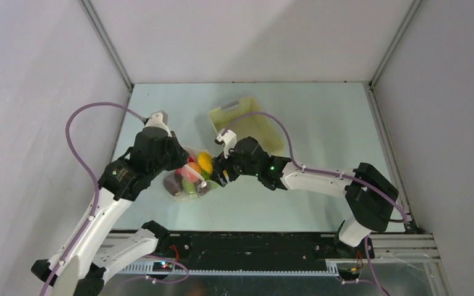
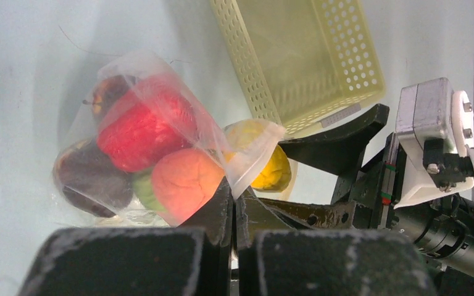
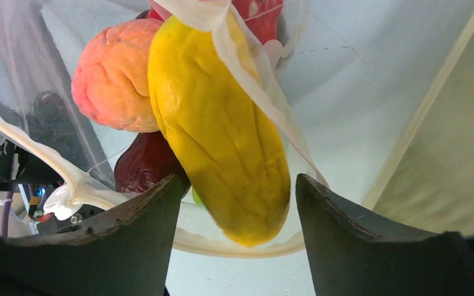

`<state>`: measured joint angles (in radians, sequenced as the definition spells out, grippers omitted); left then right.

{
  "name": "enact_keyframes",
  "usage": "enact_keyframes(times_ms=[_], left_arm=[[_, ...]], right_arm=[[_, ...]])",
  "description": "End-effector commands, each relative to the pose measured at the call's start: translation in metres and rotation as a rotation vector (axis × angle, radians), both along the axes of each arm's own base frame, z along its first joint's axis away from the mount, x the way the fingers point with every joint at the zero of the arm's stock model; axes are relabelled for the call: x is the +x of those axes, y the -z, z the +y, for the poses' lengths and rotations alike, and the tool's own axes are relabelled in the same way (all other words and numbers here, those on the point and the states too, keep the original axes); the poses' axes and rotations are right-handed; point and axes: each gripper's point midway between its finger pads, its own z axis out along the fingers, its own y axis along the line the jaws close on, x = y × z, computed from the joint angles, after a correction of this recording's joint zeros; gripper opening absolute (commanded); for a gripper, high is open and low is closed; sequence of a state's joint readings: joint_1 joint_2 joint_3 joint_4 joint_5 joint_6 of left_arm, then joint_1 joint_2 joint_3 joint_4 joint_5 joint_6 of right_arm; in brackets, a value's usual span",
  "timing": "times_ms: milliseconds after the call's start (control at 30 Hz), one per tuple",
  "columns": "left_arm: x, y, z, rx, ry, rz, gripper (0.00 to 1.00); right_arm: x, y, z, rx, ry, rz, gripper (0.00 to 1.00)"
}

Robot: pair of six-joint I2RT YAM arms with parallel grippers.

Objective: Place the food in the zip-top bag and seal the zipper
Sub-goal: Place the fake fruit in the zipper food storage bag.

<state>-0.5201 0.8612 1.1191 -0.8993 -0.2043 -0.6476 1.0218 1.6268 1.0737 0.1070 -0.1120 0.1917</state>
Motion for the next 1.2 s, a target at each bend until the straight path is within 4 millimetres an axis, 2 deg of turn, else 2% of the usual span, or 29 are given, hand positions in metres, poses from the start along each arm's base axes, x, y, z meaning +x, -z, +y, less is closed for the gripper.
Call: enact_keyframes(times_ms=[0,100,333,433,567,633,733,1033,1167], left_arm=[[0.005,-0.021,-0.005,-0.079,-0.008,-0.084,0.0],[0.005,-0.017,-0.006,-0.08,-0.007,-0.076,0.0],[0.005,-0.012,-0.009,-0.087,0.007,-0.069,0.0],[0.004,-0.013,-0.008,-0.089,0.008,-0.074,0.0],[0.003,-0.013,-0.009,-0.094,0.014,-0.079,0.0],[0.002,-0.013,-0.009,-0.095,0.015,-0.081,0.0],[0.001,-0.014,-0.008,-0.096,0.018,-0.086,0.0],[0.0,-0.011,-0.009,-0.097,0.027,-0.082,0.0],[-0.002,-0.007,-0.009,-0.084,0.038,-0.068,0.0]], right_arm=[[0.001,-0.039,-0.001,0.066,0.032,-0.017,0.76],[-0.006,-0.051,-0.004,0.085,0.019,-0.009,0.83],[-0.02,-0.091,-0.015,0.163,-0.01,-0.02,0.89],[-0.013,-0.101,-0.025,0.174,0.051,-0.025,0.91],[0.001,-0.092,-0.049,0.13,0.175,0.037,0.91],[0.011,-0.08,-0.063,0.096,0.254,0.082,0.91],[0.012,-0.062,-0.073,0.044,0.305,0.141,0.9],[-0.015,-0.051,-0.061,0.045,0.252,0.191,0.86],[-0.007,-0.031,-0.06,0.016,0.288,0.195,0.82]])
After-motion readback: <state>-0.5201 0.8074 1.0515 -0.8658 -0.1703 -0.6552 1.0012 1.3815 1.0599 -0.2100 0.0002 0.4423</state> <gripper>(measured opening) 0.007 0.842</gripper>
